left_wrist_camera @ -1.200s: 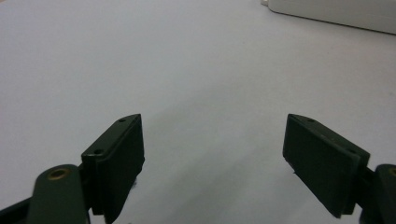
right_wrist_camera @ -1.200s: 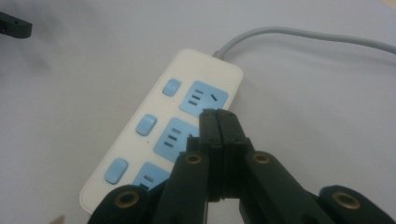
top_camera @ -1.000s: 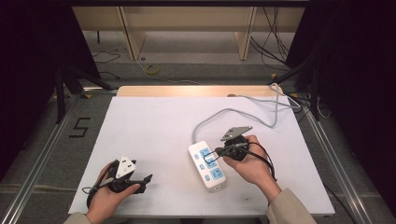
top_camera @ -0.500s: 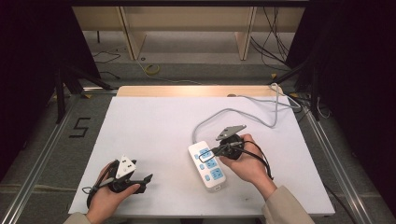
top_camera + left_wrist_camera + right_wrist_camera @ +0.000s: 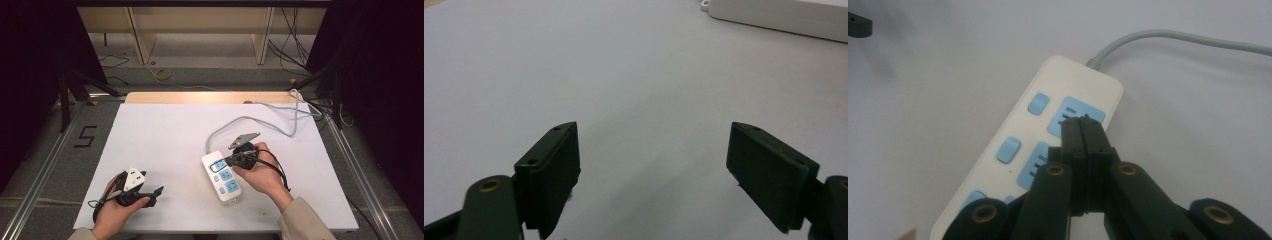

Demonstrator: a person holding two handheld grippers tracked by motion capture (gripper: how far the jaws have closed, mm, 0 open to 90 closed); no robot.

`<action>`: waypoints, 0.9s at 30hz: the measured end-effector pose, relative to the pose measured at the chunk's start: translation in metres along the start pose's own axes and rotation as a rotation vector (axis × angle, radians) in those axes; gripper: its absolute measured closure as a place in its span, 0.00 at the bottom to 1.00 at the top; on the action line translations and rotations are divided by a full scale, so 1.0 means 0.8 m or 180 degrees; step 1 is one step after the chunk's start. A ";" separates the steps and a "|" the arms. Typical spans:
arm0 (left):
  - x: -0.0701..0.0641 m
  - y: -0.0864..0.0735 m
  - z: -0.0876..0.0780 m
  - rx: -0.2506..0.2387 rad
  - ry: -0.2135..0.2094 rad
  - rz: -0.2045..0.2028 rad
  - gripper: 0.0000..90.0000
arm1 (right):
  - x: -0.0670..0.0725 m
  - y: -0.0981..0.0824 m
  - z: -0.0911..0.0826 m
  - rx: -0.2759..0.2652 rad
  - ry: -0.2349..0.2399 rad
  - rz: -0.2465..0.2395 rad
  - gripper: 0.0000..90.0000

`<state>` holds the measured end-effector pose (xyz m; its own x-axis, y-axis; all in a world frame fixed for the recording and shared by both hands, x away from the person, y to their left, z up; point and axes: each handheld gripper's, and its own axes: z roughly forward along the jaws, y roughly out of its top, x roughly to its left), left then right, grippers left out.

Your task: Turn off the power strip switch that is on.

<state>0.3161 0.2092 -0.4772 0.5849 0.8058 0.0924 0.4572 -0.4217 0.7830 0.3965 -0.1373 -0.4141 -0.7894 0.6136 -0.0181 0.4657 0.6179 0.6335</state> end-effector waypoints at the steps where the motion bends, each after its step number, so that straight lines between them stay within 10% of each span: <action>1: 0.000 0.000 0.000 -0.0001 0.0003 0.0001 0.24 | 0.000 0.000 0.000 0.0000 0.0000 0.0000 1.00; 27: 0.000 0.000 -0.002 -0.0022 0.0029 0.0010 0.24 | 0.009 0.016 0.014 0.0100 0.0015 -0.0087 1.00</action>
<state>0.3151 0.2095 -0.4763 0.5802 0.8083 0.1004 0.4509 -0.4213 0.7869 0.4013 -0.1193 -0.4144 -0.8039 0.5939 -0.0313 0.4562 0.6496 0.6082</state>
